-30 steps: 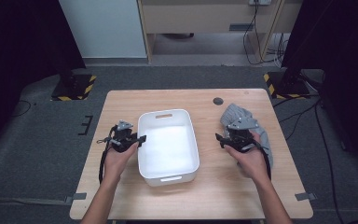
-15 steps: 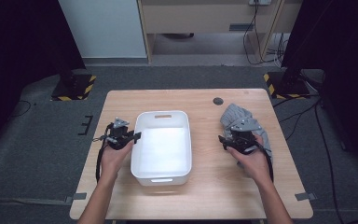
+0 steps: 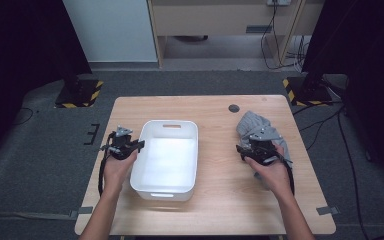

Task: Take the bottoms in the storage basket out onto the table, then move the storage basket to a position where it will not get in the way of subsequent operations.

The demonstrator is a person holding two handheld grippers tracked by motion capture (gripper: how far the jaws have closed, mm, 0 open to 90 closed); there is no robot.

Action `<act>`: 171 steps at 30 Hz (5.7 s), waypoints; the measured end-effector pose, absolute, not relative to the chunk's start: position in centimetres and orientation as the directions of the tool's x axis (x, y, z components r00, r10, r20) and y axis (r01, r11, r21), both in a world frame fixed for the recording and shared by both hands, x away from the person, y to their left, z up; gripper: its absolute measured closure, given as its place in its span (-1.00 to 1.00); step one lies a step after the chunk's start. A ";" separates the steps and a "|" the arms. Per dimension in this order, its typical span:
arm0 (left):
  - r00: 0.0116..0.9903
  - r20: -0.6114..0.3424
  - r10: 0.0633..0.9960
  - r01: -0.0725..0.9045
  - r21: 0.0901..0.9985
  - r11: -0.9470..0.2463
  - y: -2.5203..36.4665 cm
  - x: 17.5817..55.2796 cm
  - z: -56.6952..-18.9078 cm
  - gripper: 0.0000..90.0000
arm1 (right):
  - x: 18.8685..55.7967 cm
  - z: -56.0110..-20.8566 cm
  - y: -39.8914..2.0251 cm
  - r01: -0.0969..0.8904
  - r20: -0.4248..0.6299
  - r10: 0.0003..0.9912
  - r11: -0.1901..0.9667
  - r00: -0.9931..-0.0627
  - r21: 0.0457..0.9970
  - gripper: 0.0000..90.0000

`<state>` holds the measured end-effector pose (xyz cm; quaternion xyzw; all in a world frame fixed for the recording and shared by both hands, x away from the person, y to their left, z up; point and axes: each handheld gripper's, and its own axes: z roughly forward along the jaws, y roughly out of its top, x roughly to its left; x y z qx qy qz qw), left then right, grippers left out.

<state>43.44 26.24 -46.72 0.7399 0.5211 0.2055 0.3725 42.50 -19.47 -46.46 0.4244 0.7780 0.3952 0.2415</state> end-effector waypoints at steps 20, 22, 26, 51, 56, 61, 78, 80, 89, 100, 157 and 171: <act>0.341 -0.094 0.935 0.633 0.759 -0.154 28.4 44.3 -46.6 0.71 | 42.4 -46.4 -20.1 0.471 -0.037 0.854 0.321 -0.519 0.821 -0.09; 0.336 -0.098 0.937 0.636 0.757 -0.149 28.8 44.5 -46.6 0.71 | 42.4 -46.4 -20.1 0.476 -0.031 0.855 0.317 -0.517 0.820 -0.09; 0.330 -0.109 0.938 0.641 0.755 -0.138 29.8 44.7 -46.5 0.71 | 42.4 -46.4 -20.0 0.472 -0.033 0.853 0.320 -0.521 0.821 -0.09; 0.300 -0.109 0.948 0.649 0.752 -0.119 33.9 46.3 -46.3 0.76 | 42.5 -46.3 -20.3 0.474 -0.038 0.858 0.320 -0.513 0.820 -0.11; 0.286 -0.115 0.951 0.627 0.773 -0.095 33.8 45.5 -45.9 0.39 | 42.4 -46.4 -20.5 0.479 -0.036 0.860 0.318 -0.510 0.818 -0.12; 0.306 -0.092 0.947 0.604 0.788 -0.119 33.4 43.9 -45.3 0.23 | 42.3 -46.3 -20.6 0.480 -0.032 0.857 0.318 -0.514 0.818 -0.13; 0.316 -0.072 0.946 0.634 0.758 -0.154 33.5 43.0 -46.1 0.46 | 42.1 -46.0 -21.2 0.480 -0.025 0.865 0.302 -0.501 0.824 -0.15; 0.315 -0.066 0.947 0.633 0.758 -0.157 33.5 43.0 -46.0 0.52 | 42.1 -46.0 -21.2 0.479 -0.023 0.865 0.300 -0.501 0.825 -0.15; 0.323 -0.062 0.945 0.645 0.745 -0.172 33.7 43.0 -46.3 0.66 | 42.1 -46.0 -21.2 0.479 -0.022 0.865 0.298 -0.501 0.826 -0.15; 0.313 -0.076 0.947 0.653 0.741 -0.156 33.7 43.1 -46.4 0.73 | 42.1 -45.8 -21.3 0.479 -0.012 0.865 0.290 -0.502 0.828 -0.15; 0.146 -0.106 0.984 0.672 0.740 -0.020 38.1 43.9 -46.9 0.86 | 42.2 -46.0 -21.7 0.488 -0.012 0.870 0.288 -0.494 0.824 -0.16; 0.121 -0.099 0.988 0.673 0.740 -0.008 38.8 44.4 -46.8 0.86 | 42.1 -45.8 -21.5 0.484 -0.008 0.868 0.285 -0.497 0.827 -0.16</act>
